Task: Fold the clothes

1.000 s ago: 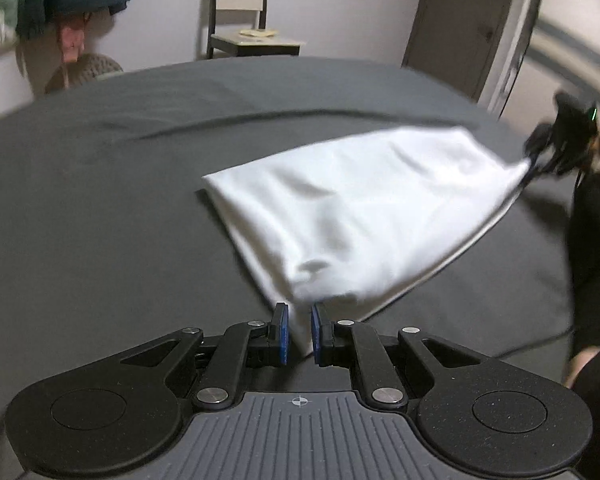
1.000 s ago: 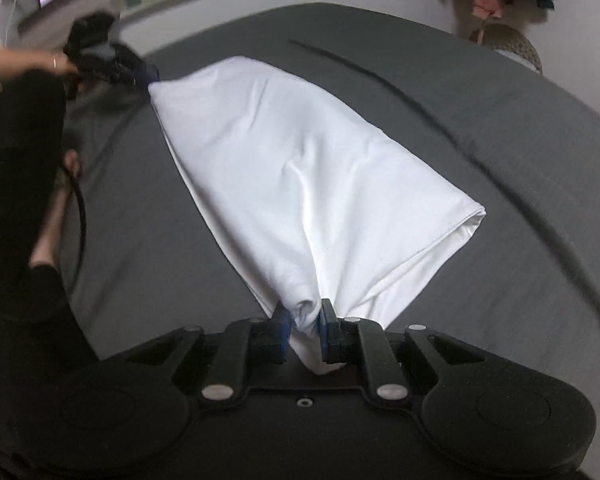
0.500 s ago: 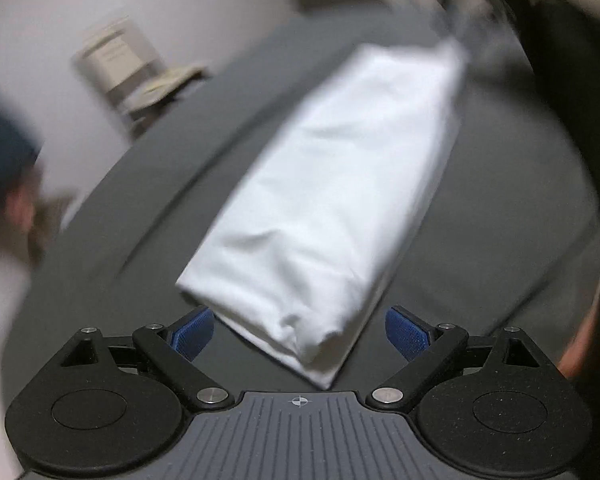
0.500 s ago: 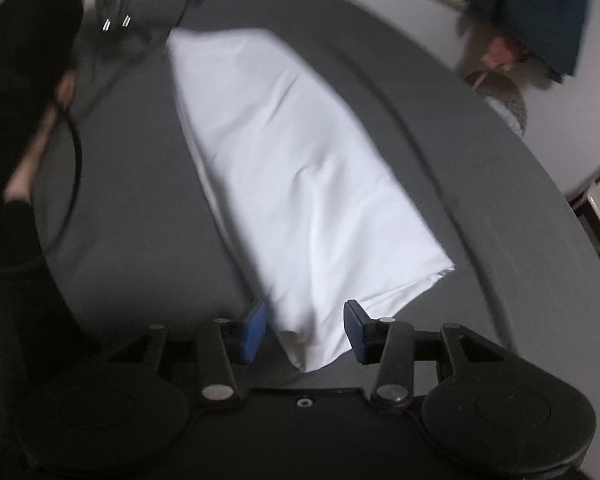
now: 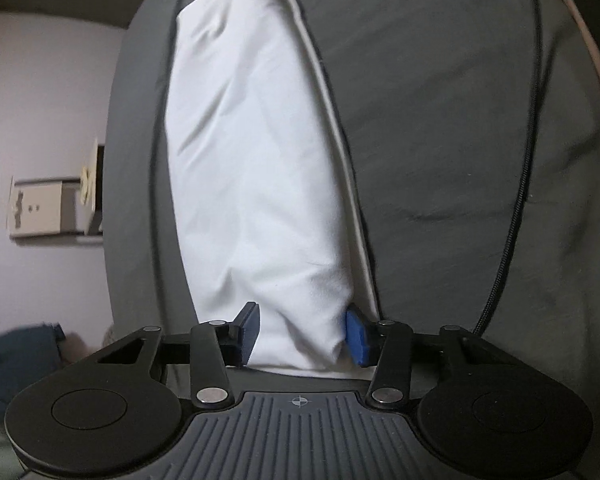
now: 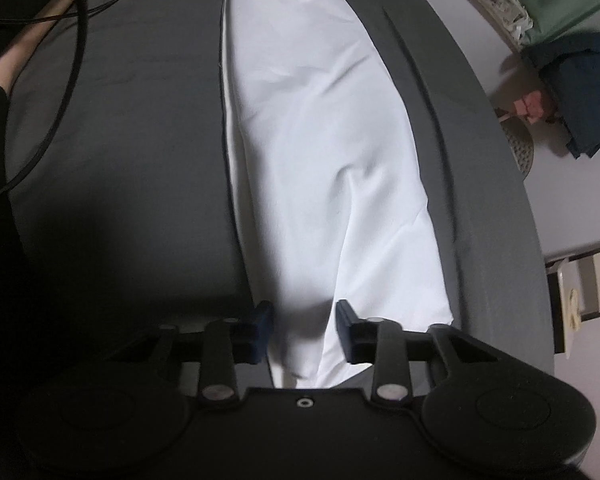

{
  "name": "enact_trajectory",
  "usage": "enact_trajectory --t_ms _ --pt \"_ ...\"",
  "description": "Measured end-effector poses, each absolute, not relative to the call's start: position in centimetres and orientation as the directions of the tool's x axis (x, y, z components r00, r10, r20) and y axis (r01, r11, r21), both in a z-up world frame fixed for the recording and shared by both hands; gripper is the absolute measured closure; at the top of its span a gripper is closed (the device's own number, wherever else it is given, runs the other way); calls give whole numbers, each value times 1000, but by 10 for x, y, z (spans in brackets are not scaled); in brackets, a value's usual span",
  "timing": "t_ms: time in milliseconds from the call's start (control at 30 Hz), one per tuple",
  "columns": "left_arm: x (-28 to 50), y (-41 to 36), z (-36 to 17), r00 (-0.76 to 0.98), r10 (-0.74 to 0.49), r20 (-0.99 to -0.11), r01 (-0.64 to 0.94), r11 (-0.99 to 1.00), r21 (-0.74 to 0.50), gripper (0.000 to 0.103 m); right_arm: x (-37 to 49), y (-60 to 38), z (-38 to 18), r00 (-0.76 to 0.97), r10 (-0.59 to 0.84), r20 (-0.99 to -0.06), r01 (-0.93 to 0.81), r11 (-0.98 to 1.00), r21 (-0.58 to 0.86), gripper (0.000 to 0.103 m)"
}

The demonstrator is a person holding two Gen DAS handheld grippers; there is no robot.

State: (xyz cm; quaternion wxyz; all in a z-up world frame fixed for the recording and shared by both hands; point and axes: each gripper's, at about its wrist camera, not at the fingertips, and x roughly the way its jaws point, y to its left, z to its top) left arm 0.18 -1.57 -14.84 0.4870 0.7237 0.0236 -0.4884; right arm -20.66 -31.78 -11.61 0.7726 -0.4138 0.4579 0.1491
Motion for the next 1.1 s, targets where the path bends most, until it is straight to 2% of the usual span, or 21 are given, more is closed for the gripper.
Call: enact_trajectory --t_ms 133,200,267,300,333,467,500,700,767,833,867,933,967,1000,1033,1067,1100 --pt "-2 -16 -146 505 -430 -748 509 -551 661 71 -209 -313 -119 564 -148 -812 -623 569 -536 73" --pt "-2 -18 -150 492 -417 -764 525 -558 643 82 -209 -310 -124 564 -154 -811 -636 545 -546 73" --pt "0 -20 -152 484 -400 -778 547 -555 626 88 -209 -307 -131 577 -166 -800 -643 512 -570 73" --pt "2 -20 -152 480 -396 -783 562 -547 621 90 -208 -306 -133 577 -168 -799 -644 508 -572 78" --pt "4 -21 -149 475 -391 -789 581 -534 614 91 -207 -307 -131 582 -163 -797 -637 518 -571 91" --pt "8 -14 -129 461 -415 -785 600 -505 620 92 -209 -312 -114 625 -143 -767 -604 533 -592 93" --pt "9 -11 -123 455 -420 -786 606 -500 618 92 -211 -313 -109 638 -137 -758 -598 532 -599 93" --pt "16 -9 -130 355 -342 -870 705 -513 490 92 -211 -306 -132 527 -107 -843 -699 511 -501 93" --pt "16 -13 -138 348 -321 -881 723 -507 470 91 -207 -306 -141 511 -111 -853 -707 510 -490 88" --pt "17 -16 -141 343 -306 -888 763 -461 454 90 -204 -311 -140 502 -102 -859 -691 550 -469 79" --pt "17 -16 -139 340 -306 -889 780 -437 449 88 -203 -316 -137 491 -89 -867 -678 586 -444 78" --pt "21 -14 -133 319 -306 -897 819 -387 423 84 -200 -328 -129 460 -43 -887 -646 669 -367 66" --pt "24 -11 -127 293 -305 -906 847 -357 394 76 -199 -339 -122 447 0 -895 -619 722 -309 64" --pt "27 -7 -122 261 -307 -915 872 -331 360 62 -198 -352 -115 453 33 -891 -568 781 -260 61" --pt "29 -1 -115 229 -317 -920 895 -303 327 53 -197 -366 -108 462 65 -885 -514 833 -207 59" --pt "31 5 -107 215 -345 -913 913 -262 314 33 -196 -380 -102 473 96 -876 -457 877 -150 58" --pt "33 10 -99 202 -374 -905 928 -221 299 26 -195 -394 -95 485 125 -865 -398 913 -91 55"
